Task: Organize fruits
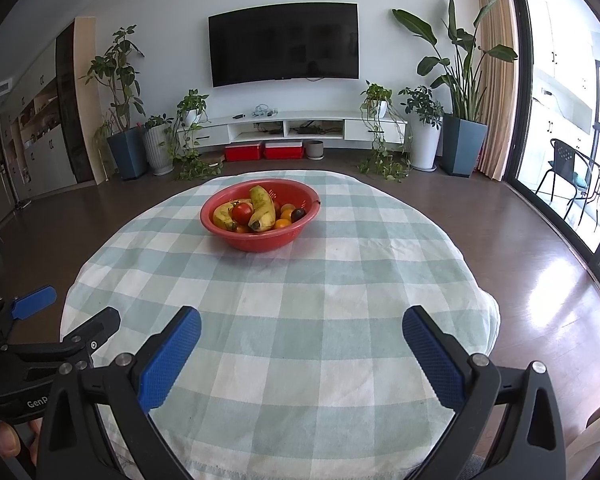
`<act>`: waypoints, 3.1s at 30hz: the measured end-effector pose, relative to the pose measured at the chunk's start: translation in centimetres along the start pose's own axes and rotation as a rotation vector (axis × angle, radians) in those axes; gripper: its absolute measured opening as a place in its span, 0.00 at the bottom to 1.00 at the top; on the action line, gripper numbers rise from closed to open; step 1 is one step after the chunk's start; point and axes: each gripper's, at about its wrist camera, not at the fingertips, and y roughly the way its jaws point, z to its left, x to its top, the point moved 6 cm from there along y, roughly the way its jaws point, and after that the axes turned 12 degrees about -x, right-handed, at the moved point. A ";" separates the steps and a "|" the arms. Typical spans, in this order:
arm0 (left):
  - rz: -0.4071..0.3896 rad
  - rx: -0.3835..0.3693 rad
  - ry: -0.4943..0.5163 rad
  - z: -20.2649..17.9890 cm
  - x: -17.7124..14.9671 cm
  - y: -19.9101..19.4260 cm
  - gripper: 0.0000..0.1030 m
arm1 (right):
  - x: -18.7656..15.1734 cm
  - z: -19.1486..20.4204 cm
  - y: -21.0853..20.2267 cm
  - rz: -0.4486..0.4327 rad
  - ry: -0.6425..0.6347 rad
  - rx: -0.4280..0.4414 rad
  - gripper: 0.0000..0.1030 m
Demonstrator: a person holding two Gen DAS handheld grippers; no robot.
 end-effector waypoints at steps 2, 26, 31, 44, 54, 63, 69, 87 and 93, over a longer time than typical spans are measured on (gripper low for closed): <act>-0.001 0.000 0.000 0.0 -0.1 0.0 1.00 | 0.0 0.0 0.0 0.001 -0.001 0.001 1.00; 0.003 -0.002 -0.001 -0.2 -0.3 -0.1 1.00 | -0.8 0.3 0.1 0.011 -0.004 0.001 1.00; 0.003 -0.002 -0.001 -0.2 -0.1 -0.1 1.00 | -0.7 0.3 0.1 0.010 -0.004 0.001 1.00; 0.005 -0.003 -0.001 -0.3 -0.4 -0.1 1.00 | -1.0 0.4 0.0 0.012 -0.006 0.000 1.00; 0.006 -0.004 -0.002 -0.3 -0.3 -0.1 1.00 | -0.9 0.4 0.0 0.014 -0.006 0.000 1.00; 0.006 -0.005 -0.001 -0.3 -0.4 -0.1 1.00 | -0.8 0.4 -0.1 0.015 -0.007 0.000 1.00; 0.006 -0.004 -0.002 -0.3 -0.2 -0.1 1.00 | -0.7 0.4 -0.1 0.017 -0.007 0.000 1.00; 0.017 -0.014 -0.011 -0.3 -0.6 0.0 1.00 | -0.9 0.4 -0.2 0.022 -0.008 0.001 1.00; 0.001 0.007 0.002 -0.5 -1.5 -0.5 1.00 | -1.8 0.1 -0.4 0.034 -0.001 0.003 1.00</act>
